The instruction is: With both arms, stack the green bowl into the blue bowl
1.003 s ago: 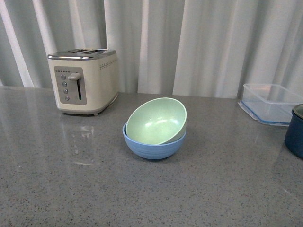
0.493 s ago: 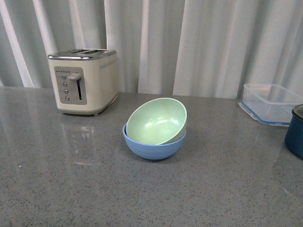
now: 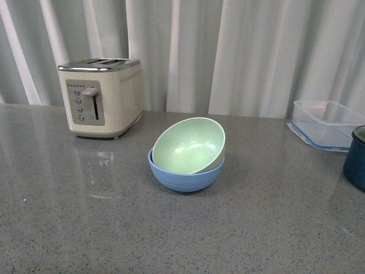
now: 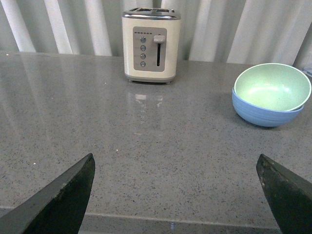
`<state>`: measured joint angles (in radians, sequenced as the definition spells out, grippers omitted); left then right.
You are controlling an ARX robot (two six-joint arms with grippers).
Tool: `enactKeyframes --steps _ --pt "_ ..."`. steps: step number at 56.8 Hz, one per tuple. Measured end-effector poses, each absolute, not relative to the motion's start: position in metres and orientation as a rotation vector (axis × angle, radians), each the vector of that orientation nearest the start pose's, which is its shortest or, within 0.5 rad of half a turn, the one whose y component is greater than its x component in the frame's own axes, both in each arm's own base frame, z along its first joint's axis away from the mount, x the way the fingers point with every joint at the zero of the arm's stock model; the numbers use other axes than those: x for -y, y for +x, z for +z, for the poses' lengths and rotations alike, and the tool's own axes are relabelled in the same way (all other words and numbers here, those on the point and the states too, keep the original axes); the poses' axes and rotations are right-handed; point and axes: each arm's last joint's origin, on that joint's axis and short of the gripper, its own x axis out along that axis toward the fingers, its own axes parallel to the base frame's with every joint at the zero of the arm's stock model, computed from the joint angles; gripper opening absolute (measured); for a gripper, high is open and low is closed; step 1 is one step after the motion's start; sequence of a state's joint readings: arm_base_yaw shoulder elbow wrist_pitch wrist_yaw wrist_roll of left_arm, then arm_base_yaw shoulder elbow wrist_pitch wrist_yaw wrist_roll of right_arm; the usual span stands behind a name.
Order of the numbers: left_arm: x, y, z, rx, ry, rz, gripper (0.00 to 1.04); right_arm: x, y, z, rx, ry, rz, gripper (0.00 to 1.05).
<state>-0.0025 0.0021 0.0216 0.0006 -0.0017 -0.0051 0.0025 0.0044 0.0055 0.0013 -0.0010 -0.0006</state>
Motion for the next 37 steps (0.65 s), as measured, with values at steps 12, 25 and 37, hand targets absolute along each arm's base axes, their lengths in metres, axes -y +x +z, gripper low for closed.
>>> enactKeyframes --steps 12,25,37 --pt "0.0002 0.0965 0.1707 0.020 -0.005 -0.001 0.98 -0.0003 0.0976 0.1652 0.003 0.000 0.003 0.94" --pt "0.0002 0.0965 0.1707 0.020 -0.005 -0.001 0.98 -0.0003 0.0976 0.1652 0.002 0.000 0.003 0.95" --pt "0.0002 0.0965 0.1707 0.020 -0.005 -0.001 0.98 -0.0003 0.0976 0.1652 0.003 0.000 0.003 0.95"
